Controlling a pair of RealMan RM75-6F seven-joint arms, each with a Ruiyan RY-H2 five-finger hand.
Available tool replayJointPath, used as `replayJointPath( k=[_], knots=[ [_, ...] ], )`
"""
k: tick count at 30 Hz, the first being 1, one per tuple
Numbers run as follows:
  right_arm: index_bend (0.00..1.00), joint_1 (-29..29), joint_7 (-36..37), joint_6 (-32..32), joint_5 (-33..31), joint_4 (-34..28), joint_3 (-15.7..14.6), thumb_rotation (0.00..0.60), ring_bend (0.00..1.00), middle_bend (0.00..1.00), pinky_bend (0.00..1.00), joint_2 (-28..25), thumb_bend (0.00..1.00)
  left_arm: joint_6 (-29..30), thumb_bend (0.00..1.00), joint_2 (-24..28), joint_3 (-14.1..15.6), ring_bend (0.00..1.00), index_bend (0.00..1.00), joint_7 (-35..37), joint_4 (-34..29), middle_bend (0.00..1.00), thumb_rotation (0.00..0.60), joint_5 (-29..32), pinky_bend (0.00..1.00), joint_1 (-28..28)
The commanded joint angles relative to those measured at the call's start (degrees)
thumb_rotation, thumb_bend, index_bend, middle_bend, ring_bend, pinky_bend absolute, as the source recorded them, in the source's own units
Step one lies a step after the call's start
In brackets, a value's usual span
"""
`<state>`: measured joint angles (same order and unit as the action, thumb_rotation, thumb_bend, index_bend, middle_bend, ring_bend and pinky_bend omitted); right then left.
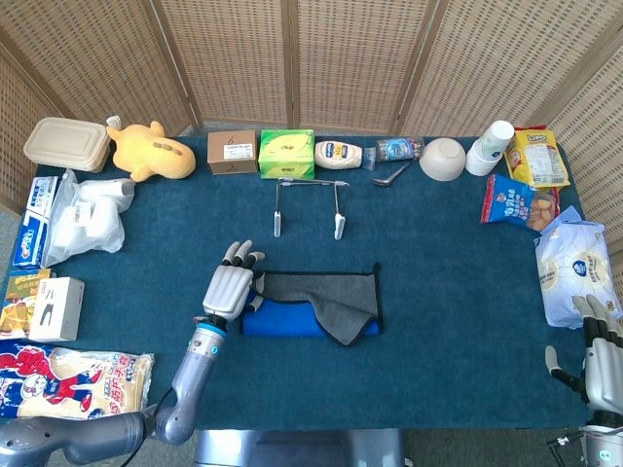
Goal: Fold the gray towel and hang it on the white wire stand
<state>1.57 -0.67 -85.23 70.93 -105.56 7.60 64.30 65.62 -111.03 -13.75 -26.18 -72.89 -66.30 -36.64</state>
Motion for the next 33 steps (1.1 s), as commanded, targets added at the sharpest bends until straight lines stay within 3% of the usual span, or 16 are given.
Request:
replayJointPath(
  k=[1,20,24,31,33],
  knots=[
    [0.03,0.0,0.0,0.0,0.0,0.0,0.0,0.600,0.00,0.00,0.00,0.0,0.39,-0.4,0.45,-0.7,-0.6,0.00,0.64,0.8,1.4,0.25,0.600,0.3,0.00,-0.5],
    [0.03,0.4,0.2,-0.3,-0.1,-0.2,-0.1,0.600,0.00,0.00,0.00,-0.2,0.39,-3.5,0.43,-3.8,-2.6,0.00,0.59,2.9,8.9,0.22,0.600,1.7,0.00,-3.6],
    [0.03,0.4,-0.1,-0.3,-0.1,-0.4,-0.1,0.600,0.00,0.00,0.00,-0.2,0.39,-4.4,0.42,-4.0,-2.3,0.00,0.48,3.0,9.7,0.18,0.600,2.1,0.00,-3.9],
    [0.03,0.3,-0.3,-0.4,0.0,-0.7,0.0,0.600,0.00,0.00,0.00,-0.3,0.39,-3.4,0.37,-3.0,-2.2,0.00,0.18,3.8,8.2,0.06,0.600,1.6,0.00,-3.4],
    [0.03,0.3,-0.3,-0.4,0.0,-0.8,0.0,0.600,0.00,0.00,0.00,-0.3,0.39,-2.8,0.37,-2.0,-2.0,0.00,0.14,4.1,6.4,0.05,0.600,1.3,0.00,-2.9]
  ],
)
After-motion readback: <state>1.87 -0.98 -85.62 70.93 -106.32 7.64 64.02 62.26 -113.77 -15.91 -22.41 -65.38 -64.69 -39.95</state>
